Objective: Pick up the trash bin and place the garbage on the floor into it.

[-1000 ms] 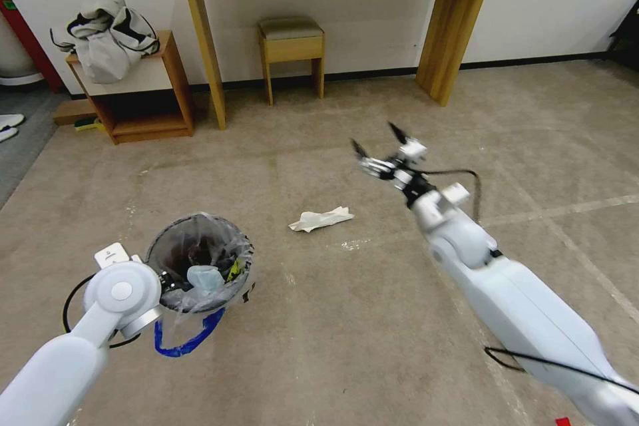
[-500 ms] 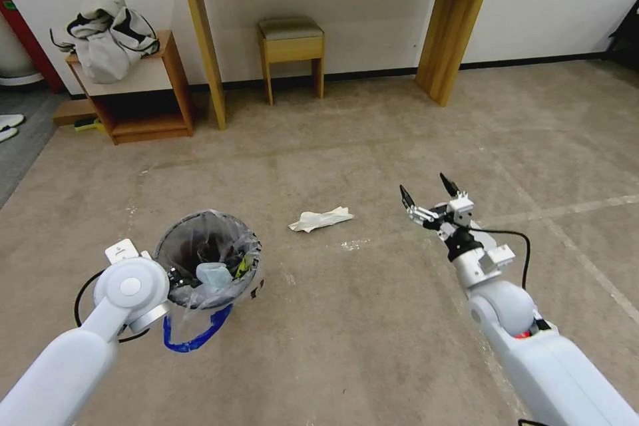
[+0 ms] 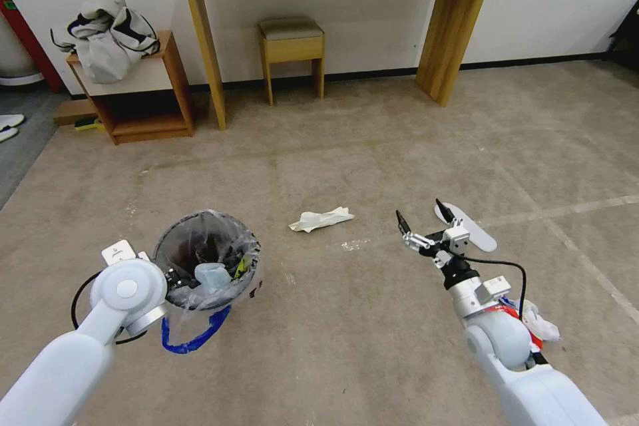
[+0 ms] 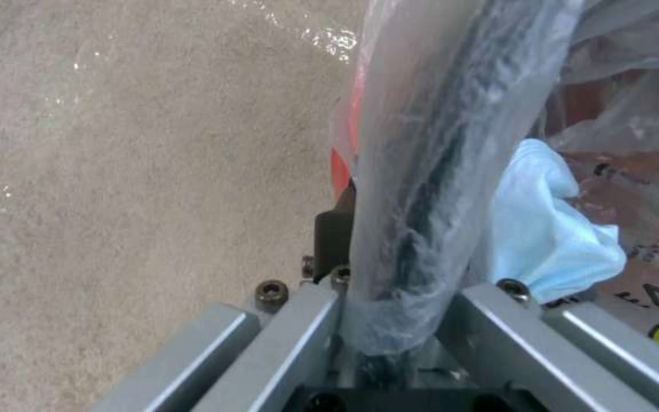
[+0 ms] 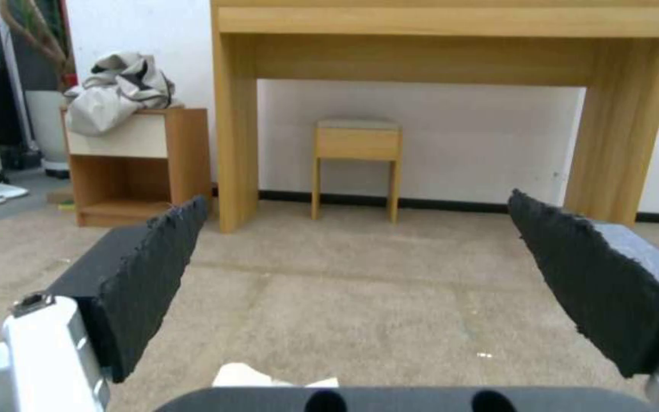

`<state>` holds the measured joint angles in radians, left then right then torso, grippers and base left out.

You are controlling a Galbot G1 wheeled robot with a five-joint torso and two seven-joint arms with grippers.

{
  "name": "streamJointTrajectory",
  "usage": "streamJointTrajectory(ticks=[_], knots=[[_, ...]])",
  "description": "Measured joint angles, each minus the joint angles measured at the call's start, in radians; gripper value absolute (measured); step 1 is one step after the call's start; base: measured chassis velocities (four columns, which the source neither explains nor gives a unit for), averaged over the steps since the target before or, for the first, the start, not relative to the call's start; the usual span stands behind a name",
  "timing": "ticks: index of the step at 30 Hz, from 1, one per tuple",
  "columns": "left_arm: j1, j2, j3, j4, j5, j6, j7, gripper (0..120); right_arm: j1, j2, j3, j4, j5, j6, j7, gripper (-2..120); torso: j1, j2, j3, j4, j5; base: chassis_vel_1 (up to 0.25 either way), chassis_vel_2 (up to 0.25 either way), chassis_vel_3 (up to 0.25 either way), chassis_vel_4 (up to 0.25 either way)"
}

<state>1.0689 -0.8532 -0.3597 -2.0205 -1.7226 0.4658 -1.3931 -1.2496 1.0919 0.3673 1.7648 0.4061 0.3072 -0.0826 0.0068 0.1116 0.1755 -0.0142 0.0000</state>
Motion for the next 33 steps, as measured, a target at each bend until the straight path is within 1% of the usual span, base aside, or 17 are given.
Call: streamJointTrajectory(ticks=[2,8,29,33], knots=[[0.000,0.001,0.000,0.000,0.000,0.000,-0.001,0,-0.017,0.019,0.007,0.002,-0.014,0.006,-0.002,100,0.000,0.000,0.000,0.0000,0.0000,0.000,0.000,0.000,0.000],[-0.001,0.001,0.000,-0.001,0.000,-0.001,0.000,0,-0.044,0.041,0.020,0.003,-0.040,0.023,0.000,100,0.000,0.000,0.000,0.0000,0.0000,0.000,0.000,0.000,0.000],[-0.001,-0.003,0.016,-0.003,0.005,0.004,0.006,0,-0.081,0.063,0.079,-0.004,-0.059,0.036,-0.015,100,0.000,0.000,0.000,0.0001,0.0001,0.000,0.000,0.000,0.000],[-0.002,-0.007,0.019,-0.003,0.005,0.004,0.006,0,-0.083,0.060,0.095,-0.007,-0.062,0.041,-0.013,100,0.000,0.000,0.000,0.0000,0.0001,-0.059,-0.072,-0.065,-0.051]])
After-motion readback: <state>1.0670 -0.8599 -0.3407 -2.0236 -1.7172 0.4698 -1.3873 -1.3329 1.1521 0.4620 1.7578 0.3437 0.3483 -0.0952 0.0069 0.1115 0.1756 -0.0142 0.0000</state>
